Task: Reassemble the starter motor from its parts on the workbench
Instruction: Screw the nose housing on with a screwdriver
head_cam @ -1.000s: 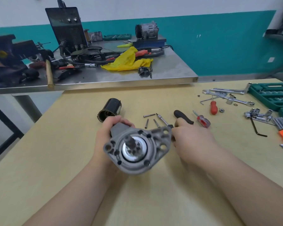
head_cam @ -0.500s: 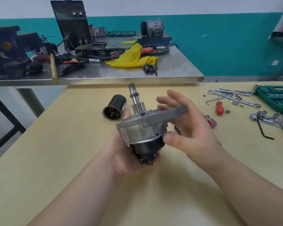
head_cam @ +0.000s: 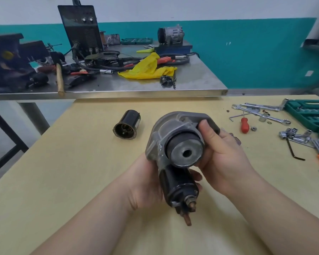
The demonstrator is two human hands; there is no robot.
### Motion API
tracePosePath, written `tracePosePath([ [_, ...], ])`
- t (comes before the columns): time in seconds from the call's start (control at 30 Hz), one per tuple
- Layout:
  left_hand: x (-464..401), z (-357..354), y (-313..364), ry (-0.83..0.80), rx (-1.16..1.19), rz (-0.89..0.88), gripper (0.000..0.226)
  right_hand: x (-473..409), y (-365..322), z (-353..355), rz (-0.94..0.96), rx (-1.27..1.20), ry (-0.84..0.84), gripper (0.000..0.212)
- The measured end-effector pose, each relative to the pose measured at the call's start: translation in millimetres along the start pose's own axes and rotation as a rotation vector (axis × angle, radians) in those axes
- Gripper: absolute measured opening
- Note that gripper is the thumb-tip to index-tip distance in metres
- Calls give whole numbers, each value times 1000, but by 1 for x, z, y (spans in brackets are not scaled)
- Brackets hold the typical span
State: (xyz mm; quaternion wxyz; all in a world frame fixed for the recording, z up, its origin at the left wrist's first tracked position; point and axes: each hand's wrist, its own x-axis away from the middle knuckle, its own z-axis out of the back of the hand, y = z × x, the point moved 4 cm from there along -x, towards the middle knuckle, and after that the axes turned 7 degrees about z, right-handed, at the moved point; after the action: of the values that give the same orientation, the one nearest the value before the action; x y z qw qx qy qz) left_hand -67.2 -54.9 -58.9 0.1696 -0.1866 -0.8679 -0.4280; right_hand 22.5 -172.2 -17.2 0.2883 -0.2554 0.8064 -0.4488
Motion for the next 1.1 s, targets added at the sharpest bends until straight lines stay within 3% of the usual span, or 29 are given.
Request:
tracePosePath([
  [0.13,-3,-4,4,-38,126,-90,51,1,9,-1,-156,20,-3,65],
  [0.27,1,4,1,-155,264,-55,97,2,17,-2,-260,46,38,61],
  [0.43,-2,-6,-3,-286,263,-127,104,-4,20,7,-274,112,175,60],
  [0.57,-7,-13,-8,-354,317,-152,109,-11,11,7,-213,317,222,60],
  [0.67,-3,-18,-6,-371,308,-175,110,-16,-3,3,-72,574,230,44],
  [0.73,0,-17,-2,-355,324,-211,105,-20,-10,-3,-2,698,207,47],
  [0.83,4,-3,4,-271,377,-270,100,-36,-22,-13,90,952,160,74],
  [0.87,5,1,7,-241,372,-281,99,-48,-27,-13,127,964,173,73],
  [0.97,7,9,12,-171,392,-294,91,-94,-35,-24,96,859,164,48],
  [1.1,2,15,16,-78,534,-389,90,-148,-8,-48,-220,975,-67,23],
])
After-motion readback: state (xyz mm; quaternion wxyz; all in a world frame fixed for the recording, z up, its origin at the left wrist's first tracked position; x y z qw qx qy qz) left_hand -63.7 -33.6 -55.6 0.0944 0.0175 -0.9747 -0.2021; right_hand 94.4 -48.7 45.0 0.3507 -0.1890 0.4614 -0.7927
